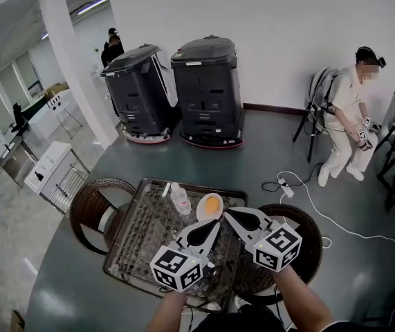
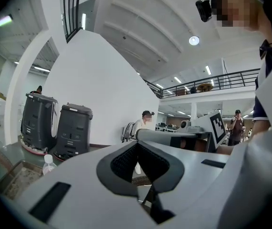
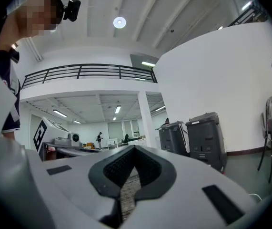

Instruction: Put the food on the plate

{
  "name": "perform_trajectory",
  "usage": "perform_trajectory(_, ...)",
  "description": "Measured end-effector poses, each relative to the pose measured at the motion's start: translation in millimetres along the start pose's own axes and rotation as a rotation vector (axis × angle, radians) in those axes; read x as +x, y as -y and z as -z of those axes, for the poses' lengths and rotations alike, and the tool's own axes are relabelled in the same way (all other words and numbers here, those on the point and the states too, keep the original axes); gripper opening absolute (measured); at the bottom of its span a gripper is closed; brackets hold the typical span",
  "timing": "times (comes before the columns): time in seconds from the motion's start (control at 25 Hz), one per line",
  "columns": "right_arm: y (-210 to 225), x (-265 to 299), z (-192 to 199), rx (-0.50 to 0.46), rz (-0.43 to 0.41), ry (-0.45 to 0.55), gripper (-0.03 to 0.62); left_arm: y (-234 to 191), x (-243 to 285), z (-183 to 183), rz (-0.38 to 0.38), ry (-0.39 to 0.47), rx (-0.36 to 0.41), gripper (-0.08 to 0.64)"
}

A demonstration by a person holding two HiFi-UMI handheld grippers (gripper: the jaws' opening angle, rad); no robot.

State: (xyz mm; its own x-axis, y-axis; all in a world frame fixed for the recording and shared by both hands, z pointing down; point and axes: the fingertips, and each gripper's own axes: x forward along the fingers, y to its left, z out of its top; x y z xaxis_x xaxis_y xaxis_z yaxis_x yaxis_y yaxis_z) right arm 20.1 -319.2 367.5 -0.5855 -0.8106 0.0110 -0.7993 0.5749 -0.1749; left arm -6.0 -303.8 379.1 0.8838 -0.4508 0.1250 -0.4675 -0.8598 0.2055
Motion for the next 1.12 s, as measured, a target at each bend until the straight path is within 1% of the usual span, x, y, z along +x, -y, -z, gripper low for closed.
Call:
perform_trajectory(0.16,5.0,-0.5,-6.3,-0.002,0.000,0.006,0.005,-0.6,2.8,-7.4,-0.009,0.003,0.010,0.007)
perform_trajectory(0.52,1.4,-2.1,-12.1,-0.011,-0.019,0.010,0.005,1.8,-2.0,-13.8,-0.030,0.015,0.022,0.008)
perform_trajectory(0.68,6.3,-0.5,-12.0,-0.010,-0.022,0.010,0.005,-1.4,1.3,-13.6,-0.037,0.016,0.023,0.008)
perform_trajectory(1.12,3.5,-5.7,-13.2,-0.014,-0.027,0.013,0.005,3.4,-2.4,-12.9,-0.042,0.019,0.025,0.007)
